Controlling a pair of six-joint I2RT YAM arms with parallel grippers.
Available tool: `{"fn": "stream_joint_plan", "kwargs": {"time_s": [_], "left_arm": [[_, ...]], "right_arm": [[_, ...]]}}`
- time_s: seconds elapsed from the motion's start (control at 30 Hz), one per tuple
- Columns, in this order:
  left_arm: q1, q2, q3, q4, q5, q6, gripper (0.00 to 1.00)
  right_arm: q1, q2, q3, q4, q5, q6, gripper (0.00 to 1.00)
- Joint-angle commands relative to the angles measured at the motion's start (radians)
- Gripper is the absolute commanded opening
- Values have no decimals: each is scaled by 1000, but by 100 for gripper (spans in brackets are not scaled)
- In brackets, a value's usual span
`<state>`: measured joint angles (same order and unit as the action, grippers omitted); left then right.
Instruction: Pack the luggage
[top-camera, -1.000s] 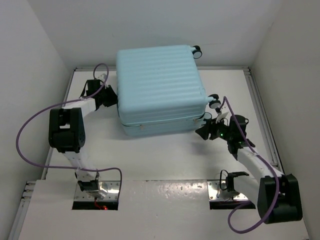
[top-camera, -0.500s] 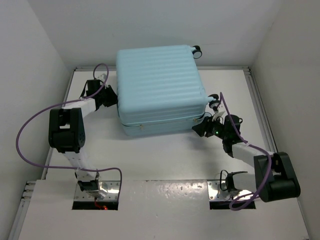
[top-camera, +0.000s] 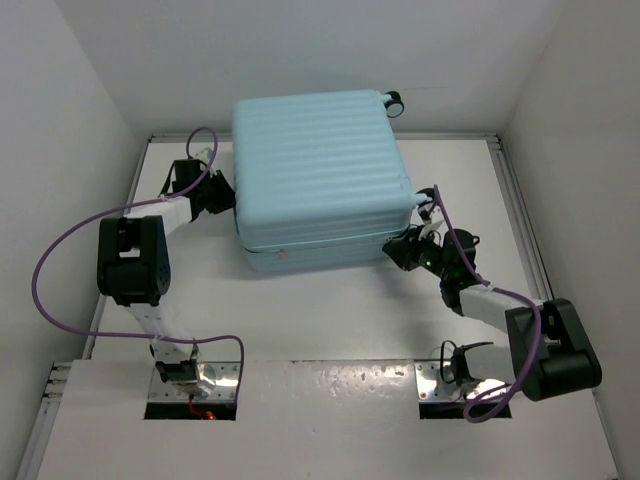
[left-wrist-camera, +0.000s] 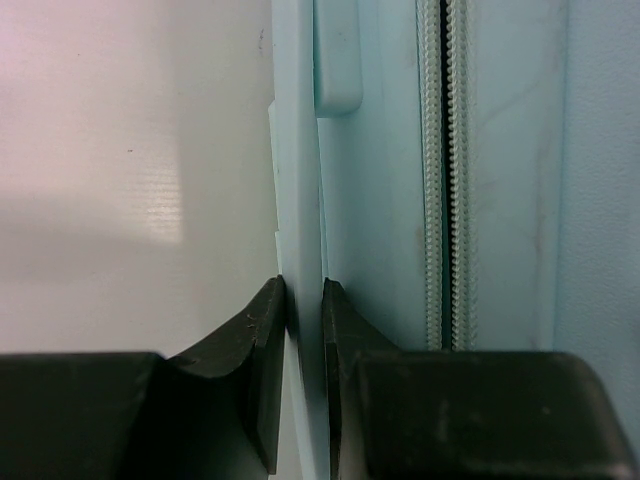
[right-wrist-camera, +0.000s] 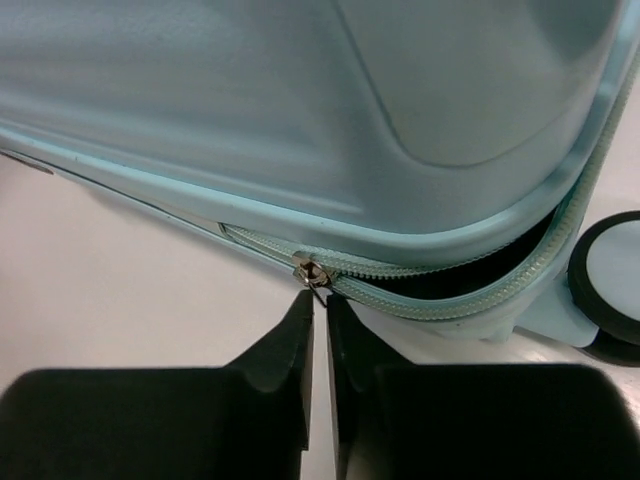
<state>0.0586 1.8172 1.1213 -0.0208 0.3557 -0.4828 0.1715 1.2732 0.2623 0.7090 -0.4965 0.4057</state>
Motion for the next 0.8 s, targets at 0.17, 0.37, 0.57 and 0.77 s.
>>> {"fn": "stream_joint_plan", "kwargs": {"time_s": [0.17,0.37,0.57,0.77], "left_arm": [[9,28,-63,-192,-26,36,0],[9,37,-63,-192,-26,46,0],[9,47,-63,-192,-26,46,0],[9,47,-63,-192,-26,46,0]], "right_arm": [[5,-12,6,101,73,1,0],[-32,-24,15,72,40,36,8],[-7,-11,29,99,47,39,25],[17,3,61,121,38,44,25]]}}
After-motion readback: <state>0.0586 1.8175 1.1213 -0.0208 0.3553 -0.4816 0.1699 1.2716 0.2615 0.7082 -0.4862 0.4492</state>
